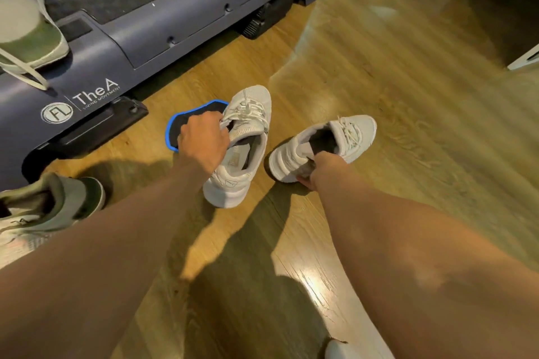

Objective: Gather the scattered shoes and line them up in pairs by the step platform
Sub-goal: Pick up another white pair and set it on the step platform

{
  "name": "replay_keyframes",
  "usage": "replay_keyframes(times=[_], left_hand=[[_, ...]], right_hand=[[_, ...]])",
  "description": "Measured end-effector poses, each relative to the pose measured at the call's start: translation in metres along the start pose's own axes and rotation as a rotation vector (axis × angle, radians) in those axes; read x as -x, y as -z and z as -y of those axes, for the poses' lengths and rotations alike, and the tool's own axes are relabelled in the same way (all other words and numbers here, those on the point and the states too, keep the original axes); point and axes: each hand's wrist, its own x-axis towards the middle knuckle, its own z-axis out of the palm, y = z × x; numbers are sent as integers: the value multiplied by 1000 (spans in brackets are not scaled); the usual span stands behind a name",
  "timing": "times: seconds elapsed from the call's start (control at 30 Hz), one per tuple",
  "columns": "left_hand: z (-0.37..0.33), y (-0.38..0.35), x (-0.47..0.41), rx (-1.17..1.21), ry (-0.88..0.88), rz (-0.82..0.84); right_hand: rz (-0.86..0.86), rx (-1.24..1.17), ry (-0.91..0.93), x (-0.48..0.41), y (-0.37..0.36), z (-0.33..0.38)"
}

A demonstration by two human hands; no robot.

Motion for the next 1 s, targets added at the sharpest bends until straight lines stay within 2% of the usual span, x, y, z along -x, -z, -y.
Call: replay_keyframes(times=[0.03, 0.17, 0.23, 0.33, 0.5, 0.6, 0.63, 0.7, 0.77, 0.83, 0.93, 1.0], left_hand=[[2, 0, 0, 14, 7, -5], [5, 5, -4, 158, 99, -37], [8, 6, -6, 328, 158, -30], [8, 4, -8, 508, 243, -18], [-6, 1, -8, 591, 260, -61], [-13, 3, -7, 556, 257, -89], [-14, 5, -6, 520, 246, -100], [-17, 9, -6, 398, 221, -113], [-16, 11, -6, 290, 217, -106], [-13, 10, -4, 226, 207, -94], [-12, 11, 1, 152, 169, -108], [-11, 12, 2, 55, 95, -120]], right_hand=[[-25, 85, 25, 4, 9, 3], [167, 231, 208, 15, 57, 35], [289, 237, 245, 23, 81, 55], [320, 162, 237, 34, 105, 74], [358, 266, 336, 35, 116, 74], [423, 340, 315, 41, 115, 79], [399, 373, 343, 42, 110, 82], [236, 501, 544, 45, 90, 88], [-14, 798, 801, 48, 70, 88], [-208, 1107, 948, 54, 55, 81], [-340, 1404, 1089, 56, 44, 63], [-384, 1581, 1259, 55, 36, 53]])
